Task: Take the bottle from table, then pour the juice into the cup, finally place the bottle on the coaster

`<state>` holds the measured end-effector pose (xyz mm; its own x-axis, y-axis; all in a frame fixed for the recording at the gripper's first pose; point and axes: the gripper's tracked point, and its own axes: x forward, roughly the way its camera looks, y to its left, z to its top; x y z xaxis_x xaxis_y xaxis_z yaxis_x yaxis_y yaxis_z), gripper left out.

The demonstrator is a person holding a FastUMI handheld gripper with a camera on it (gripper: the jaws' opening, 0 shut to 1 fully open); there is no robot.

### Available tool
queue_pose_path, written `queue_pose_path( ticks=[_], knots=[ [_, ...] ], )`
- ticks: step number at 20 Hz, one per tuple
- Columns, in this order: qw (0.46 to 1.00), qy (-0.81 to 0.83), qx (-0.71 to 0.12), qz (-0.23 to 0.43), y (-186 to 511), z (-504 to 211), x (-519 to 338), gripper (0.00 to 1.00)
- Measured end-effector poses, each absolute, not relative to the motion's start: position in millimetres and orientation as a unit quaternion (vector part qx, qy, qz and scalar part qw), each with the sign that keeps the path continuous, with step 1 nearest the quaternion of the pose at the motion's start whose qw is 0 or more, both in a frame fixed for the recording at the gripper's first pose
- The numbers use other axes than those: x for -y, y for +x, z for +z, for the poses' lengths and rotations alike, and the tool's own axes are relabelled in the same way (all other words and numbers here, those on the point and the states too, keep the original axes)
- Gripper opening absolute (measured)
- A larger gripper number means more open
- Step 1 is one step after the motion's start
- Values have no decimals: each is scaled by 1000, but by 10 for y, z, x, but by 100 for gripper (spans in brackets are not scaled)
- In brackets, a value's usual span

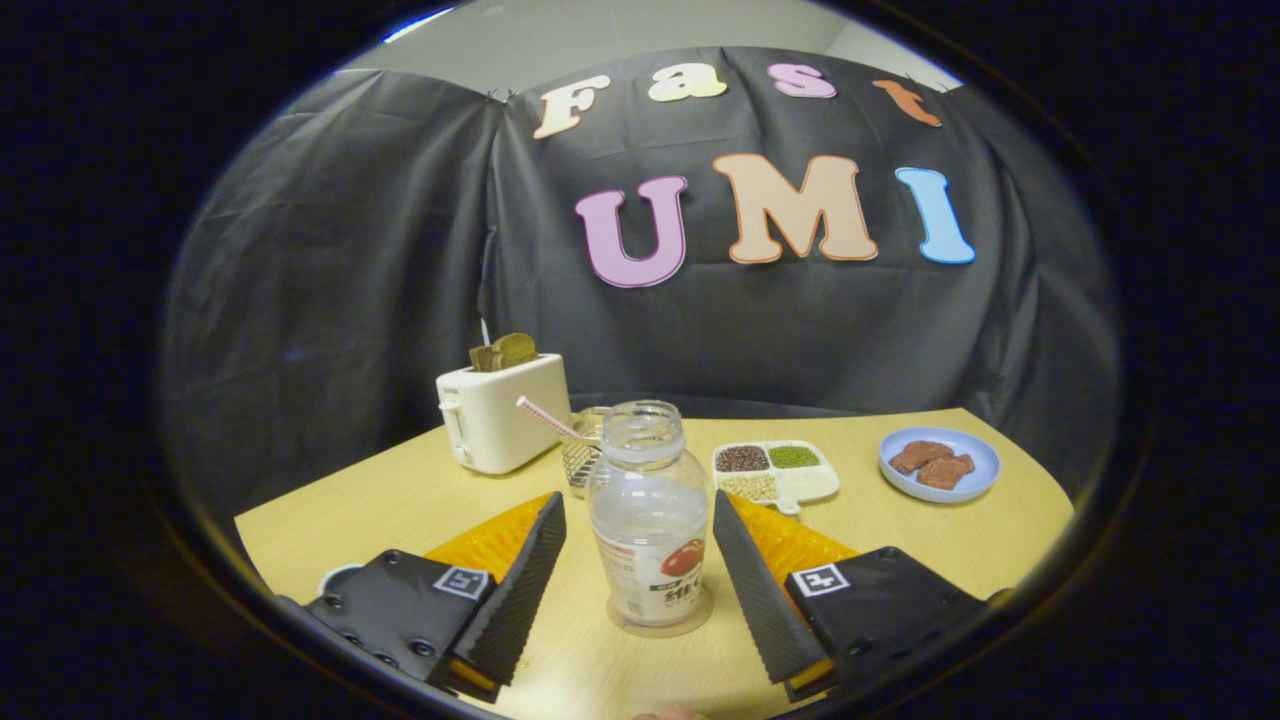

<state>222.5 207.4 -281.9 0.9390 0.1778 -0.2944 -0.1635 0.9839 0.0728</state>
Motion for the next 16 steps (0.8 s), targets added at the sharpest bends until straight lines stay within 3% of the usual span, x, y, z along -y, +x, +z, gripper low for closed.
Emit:
queue_pose_path(
  ticks=[16],
  knots=[
    [993,-21,-108,43,999,-1751,-978,93]
  ],
)
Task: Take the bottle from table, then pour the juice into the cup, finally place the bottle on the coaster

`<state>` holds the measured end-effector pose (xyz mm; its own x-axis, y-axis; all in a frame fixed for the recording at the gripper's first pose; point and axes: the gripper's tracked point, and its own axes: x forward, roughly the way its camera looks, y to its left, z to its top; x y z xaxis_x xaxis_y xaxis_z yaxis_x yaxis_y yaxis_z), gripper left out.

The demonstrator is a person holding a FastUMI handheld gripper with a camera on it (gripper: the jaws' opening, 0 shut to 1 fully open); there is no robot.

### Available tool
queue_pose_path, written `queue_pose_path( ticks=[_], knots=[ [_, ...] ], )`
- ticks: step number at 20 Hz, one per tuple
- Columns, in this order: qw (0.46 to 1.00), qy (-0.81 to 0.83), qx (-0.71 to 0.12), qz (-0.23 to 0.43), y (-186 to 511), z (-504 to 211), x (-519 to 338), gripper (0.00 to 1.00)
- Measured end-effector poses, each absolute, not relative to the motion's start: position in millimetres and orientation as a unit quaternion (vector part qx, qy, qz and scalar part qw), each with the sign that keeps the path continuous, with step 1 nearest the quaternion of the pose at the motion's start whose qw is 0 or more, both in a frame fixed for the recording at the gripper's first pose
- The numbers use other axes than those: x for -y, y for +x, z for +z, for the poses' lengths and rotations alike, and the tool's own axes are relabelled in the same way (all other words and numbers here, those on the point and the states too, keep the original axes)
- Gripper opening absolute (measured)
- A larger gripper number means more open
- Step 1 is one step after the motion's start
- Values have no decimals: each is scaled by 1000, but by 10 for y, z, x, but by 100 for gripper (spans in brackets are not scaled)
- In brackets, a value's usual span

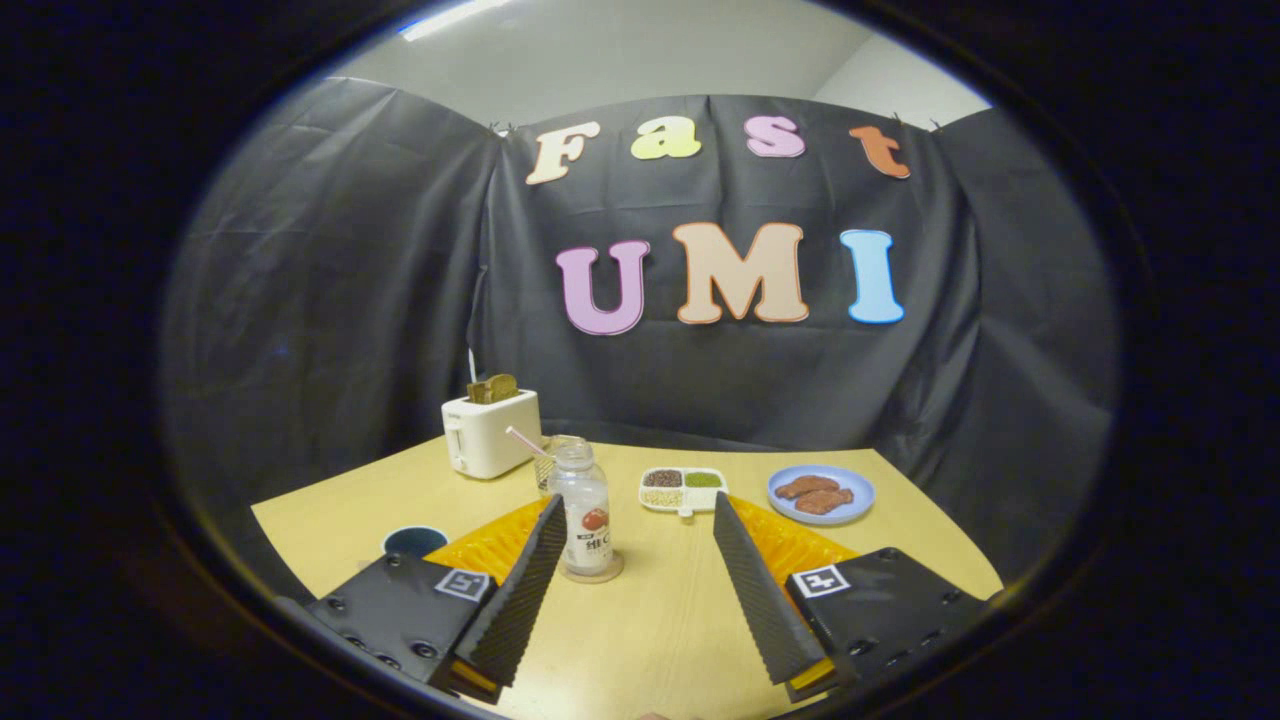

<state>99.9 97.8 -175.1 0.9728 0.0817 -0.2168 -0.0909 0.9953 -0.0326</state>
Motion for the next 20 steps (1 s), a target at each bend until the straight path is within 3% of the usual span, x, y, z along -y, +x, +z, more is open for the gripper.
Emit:
queue_pose_path(
  ticks=[20],
  knots=[
    [995,-77,-68,-4,329,-836,-335,93]
  ],
)
